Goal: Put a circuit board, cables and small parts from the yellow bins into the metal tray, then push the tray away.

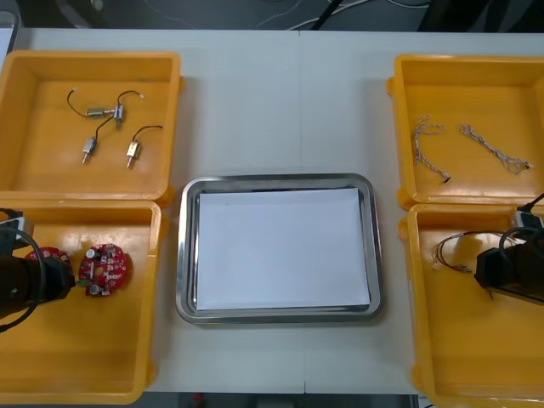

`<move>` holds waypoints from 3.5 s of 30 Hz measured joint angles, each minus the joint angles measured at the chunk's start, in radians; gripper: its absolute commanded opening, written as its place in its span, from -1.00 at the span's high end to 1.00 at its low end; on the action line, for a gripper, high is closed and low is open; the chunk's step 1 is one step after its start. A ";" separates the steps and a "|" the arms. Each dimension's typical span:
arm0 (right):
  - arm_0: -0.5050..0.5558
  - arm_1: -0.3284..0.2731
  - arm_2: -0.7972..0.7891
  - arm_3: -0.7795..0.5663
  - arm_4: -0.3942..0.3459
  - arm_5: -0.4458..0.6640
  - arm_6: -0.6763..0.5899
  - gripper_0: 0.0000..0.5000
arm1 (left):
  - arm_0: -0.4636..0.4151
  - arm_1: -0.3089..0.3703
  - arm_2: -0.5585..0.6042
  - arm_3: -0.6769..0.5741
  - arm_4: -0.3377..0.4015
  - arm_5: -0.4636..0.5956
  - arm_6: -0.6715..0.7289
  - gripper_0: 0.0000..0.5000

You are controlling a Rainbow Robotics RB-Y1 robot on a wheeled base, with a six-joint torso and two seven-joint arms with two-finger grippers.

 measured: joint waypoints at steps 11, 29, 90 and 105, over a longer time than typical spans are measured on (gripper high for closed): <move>0.001 0.000 -0.007 -0.068 0.004 0.048 0.015 1.00 | 0.000 0.000 -0.010 0.003 -0.009 -0.005 0.000 -0.98; 0.002 0.072 -0.182 -0.219 -0.024 0.304 0.015 1.00 | 0.000 0.000 -0.010 0.008 -0.015 -0.018 0.000 -0.04; 0.252 0.209 -0.228 -0.477 -0.071 0.392 0.013 -0.79 | -0.409 0.037 -0.071 -0.273 0.100 0.400 0.100 1.00; 0.200 0.209 -0.266 -0.475 -0.066 0.392 0.000 -0.85 | -0.456 0.039 -0.468 -0.360 0.029 0.400 0.533 1.00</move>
